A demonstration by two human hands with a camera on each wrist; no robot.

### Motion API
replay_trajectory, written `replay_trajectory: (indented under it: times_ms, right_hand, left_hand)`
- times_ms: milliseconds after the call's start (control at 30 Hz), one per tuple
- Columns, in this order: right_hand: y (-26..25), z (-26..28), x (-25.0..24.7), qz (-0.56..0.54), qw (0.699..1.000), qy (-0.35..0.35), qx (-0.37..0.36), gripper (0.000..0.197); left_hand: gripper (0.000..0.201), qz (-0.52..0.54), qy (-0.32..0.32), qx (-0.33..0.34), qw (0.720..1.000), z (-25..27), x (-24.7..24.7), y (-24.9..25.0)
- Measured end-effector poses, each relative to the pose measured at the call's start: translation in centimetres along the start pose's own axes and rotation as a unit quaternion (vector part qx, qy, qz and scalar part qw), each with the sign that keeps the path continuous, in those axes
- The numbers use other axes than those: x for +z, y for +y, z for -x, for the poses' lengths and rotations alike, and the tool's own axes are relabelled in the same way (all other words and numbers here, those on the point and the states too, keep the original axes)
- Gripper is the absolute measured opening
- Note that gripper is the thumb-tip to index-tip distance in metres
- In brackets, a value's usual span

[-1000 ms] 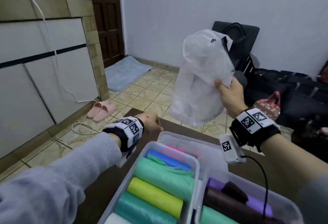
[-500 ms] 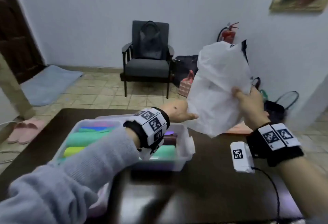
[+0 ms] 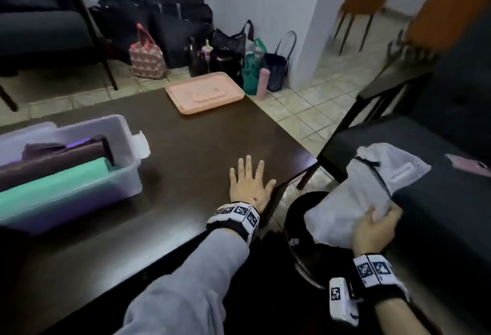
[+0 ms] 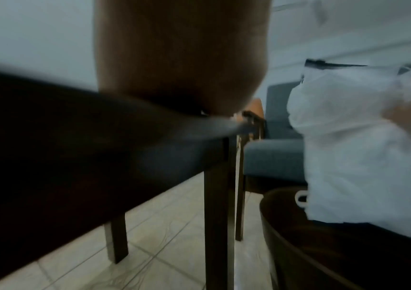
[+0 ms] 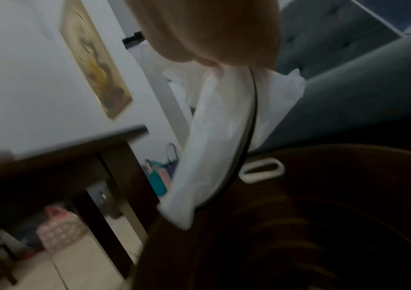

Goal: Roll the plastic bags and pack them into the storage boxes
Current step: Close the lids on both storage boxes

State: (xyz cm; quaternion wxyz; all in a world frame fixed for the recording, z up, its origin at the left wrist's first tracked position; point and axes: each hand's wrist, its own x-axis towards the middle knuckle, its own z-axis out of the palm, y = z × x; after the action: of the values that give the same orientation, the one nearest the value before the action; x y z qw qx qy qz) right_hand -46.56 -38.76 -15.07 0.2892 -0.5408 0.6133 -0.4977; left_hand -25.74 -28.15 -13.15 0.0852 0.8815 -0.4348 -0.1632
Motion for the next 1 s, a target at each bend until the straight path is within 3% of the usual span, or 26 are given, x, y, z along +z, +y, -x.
replay_trajectory:
  times_ms: [133,233,300,400,500,633,800,1000]
  right_hand:
    - [6.6,3.2,0.4,0.1,0.994,0.003,0.052,0.035]
    - [9.6,4.9,1.5,0.167,0.974,-0.077,0.132,0.03]
    - [11.2,5.3,2.3,0.235,0.935,-0.178,0.196,0.037]
    - [13.6,5.2,3.5,0.365,0.837,-0.298,0.278,0.046]
    - [14.3,4.6,4.3,0.437,0.782,-0.355,0.269,0.052]
    - [11.6,5.0,3.7,0.435,0.799,-0.335,0.243,0.073]
    - [10.1,4.7,3.7,0.45,0.779,-0.366,0.237,0.079]
    - [6.5,5.1,4.3,0.378,0.826,-0.367,0.2,0.072]
  left_hand:
    - [0.061,-0.023,0.073,0.017,0.997,0.2,1.5,-0.3]
    - [0.06,-0.023,0.086,0.014,0.996,0.0,1.8,-0.4]
    - [0.06,-0.026,0.095,0.011,0.995,-0.1,2.1,-0.3]
    - [0.06,-0.028,0.11,0.009,0.993,-0.2,2.3,-0.3]
    - [0.06,-0.031,0.112,0.006,0.993,-0.1,2.4,-0.2]
    - [0.059,-0.04,0.105,0.002,0.994,0.0,2.4,0.0]
    - [0.06,-0.043,0.045,0.003,0.998,-0.1,1.7,-0.2]
    - [0.065,-0.023,-0.078,0.014,0.997,-0.5,0.0,-0.8]
